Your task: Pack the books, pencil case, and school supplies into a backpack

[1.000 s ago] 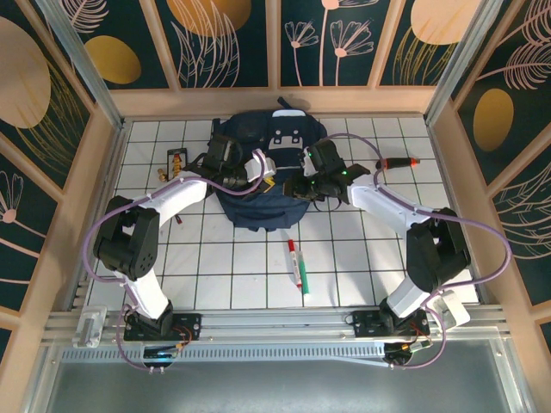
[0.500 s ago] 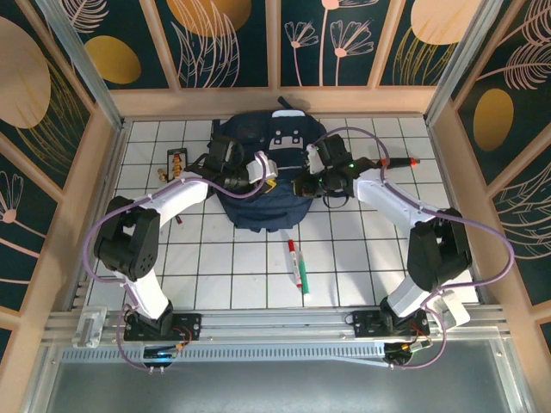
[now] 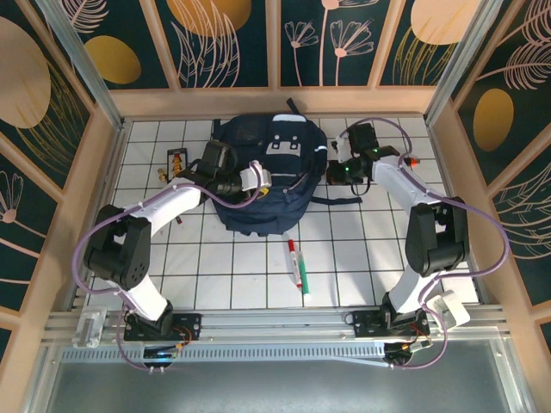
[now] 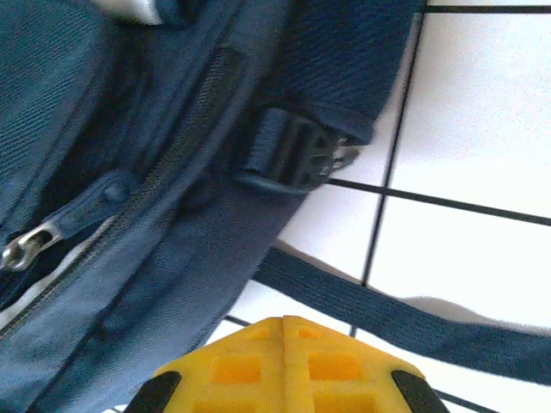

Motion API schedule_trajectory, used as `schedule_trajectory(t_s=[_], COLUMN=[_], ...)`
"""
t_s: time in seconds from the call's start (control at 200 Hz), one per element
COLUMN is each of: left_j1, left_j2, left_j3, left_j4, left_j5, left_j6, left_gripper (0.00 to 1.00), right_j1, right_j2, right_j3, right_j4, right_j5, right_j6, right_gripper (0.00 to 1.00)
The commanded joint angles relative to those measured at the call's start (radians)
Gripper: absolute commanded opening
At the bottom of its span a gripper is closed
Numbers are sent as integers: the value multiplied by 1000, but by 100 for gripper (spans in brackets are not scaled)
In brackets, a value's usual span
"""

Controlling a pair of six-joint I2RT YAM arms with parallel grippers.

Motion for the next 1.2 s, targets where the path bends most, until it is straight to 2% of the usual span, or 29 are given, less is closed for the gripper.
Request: schedule_trajectory(t_s=[0.0, 0.015, 0.03, 0.105, 0.175, 0.255, 0.315, 0.35, 0.44, 0.5, 0.661, 0.761, 0.871, 1.076, 1.191], left_j1=[1, 0, 0, 0, 0, 0, 1, 0, 0, 0, 1, 2, 2, 6, 9], left_j2=[-22, -19, -17, -3, 6, 15, 23, 24, 24, 24, 103, 134, 148, 157, 162], left_j3=[21, 26, 29, 48, 60, 71, 76, 78, 73, 84, 170, 214, 230, 243, 254], left_j4=[-13, -13, -11, -12, -6, 0, 1, 4, 30, 18, -100, -155, -172, -158, -159], left_j5=[72, 74, 73, 82, 94, 122, 159, 177, 209, 227, 233, 247, 270, 305, 316], left_j6=[17, 11, 2, -29, -62, -102, -122, -130, -161, -170, -187, -200, -205, -239, -258], left_gripper=[0, 0, 0, 0, 0, 0, 0, 0, 0, 0, 0, 0, 0, 0, 0], right_j1=[12, 12, 14, 27, 80, 181, 245, 264, 259, 265, 339, 380, 432, 477, 494], right_j2=[-53, -62, -70, -119, -189, -283, -338, -353, -335, -305, -232, -184, -147, -109, -102], right_j3=[-24, -29, -35, -87, -171, -245, -288, -306, -315, -289, -189, -127, -74, -36, -36], right_j4=[51, 54, 61, 128, 214, 278, 327, 348, 374, 345, 191, 116, 38, -14, -14], right_j5=[-146, -166, -185, -238, -190, -5, 59, 50, -88, -98, 255, 363, 544, 694, 734], right_j6=[-84, -84, -77, 41, 180, 254, 253, 251, 267, 255, 158, 124, 108, 110, 115], right_gripper=[0, 0, 4, 30, 45, 49, 52, 52, 51, 49, 47, 42, 37, 28, 17])
